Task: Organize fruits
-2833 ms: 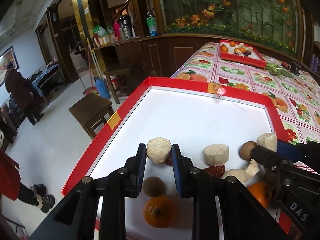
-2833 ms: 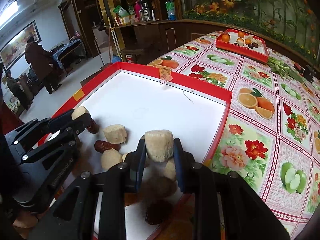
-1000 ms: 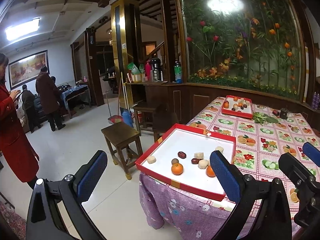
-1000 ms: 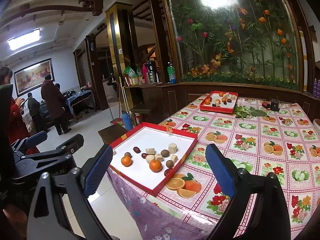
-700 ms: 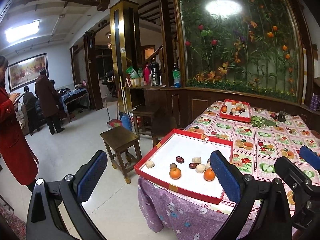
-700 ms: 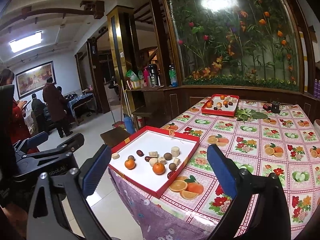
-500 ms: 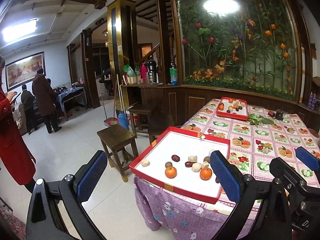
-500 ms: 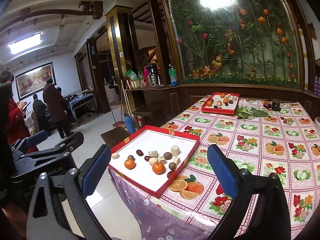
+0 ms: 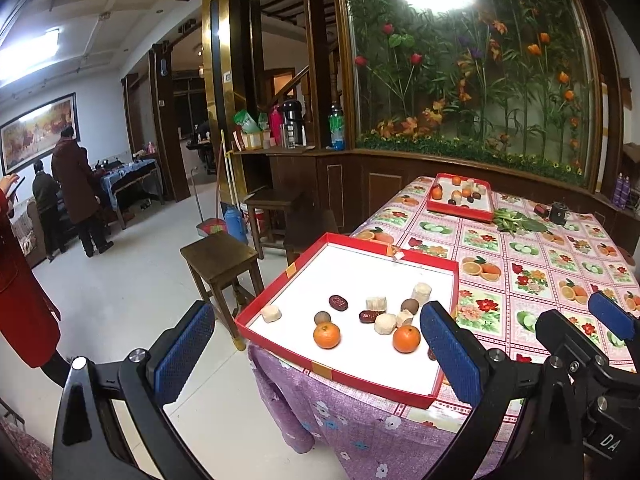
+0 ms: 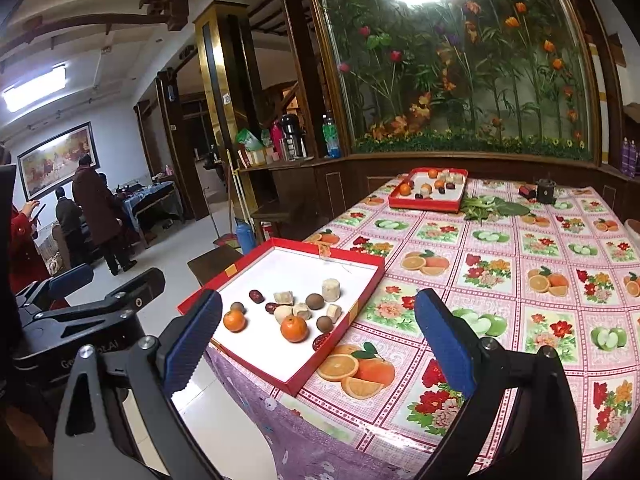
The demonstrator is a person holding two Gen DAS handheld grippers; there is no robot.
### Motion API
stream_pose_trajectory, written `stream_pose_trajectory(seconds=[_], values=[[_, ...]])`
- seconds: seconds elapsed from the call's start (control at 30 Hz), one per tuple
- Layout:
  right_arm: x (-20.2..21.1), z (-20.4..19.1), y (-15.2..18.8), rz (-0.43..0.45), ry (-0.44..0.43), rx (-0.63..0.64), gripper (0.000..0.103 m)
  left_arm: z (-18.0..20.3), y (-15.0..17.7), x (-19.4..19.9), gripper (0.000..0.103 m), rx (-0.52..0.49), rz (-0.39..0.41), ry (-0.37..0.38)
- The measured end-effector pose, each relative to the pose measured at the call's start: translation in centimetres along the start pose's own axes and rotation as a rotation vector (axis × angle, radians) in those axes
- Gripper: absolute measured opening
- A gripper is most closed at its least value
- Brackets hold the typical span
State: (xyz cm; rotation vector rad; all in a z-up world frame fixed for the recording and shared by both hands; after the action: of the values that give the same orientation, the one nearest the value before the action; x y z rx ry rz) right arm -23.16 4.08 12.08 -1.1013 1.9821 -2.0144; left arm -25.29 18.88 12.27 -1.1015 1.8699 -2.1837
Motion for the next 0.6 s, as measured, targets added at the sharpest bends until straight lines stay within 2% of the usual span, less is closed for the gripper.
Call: stream_pose_trajectory(seconds=[0.6], values=[[-5.5,-0.3,-1.3,-0.047,0.004,0.001,0.097,-0.8,-1.5,-5.1,0.103,0.034,-0.067,-0.001]])
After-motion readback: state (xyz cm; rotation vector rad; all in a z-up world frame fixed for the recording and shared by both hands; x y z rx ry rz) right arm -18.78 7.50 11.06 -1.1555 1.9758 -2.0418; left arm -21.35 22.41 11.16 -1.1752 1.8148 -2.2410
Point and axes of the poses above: each gripper's, at about its wrist camera, not at the fingertips, and x roughly against the way its jaws point, z to its right, y to its underside, the point moved 7 cm from there along -x, roughly the way its jaws point, and after that the axes turned 5 degrees about x, right-handed, at the moved point
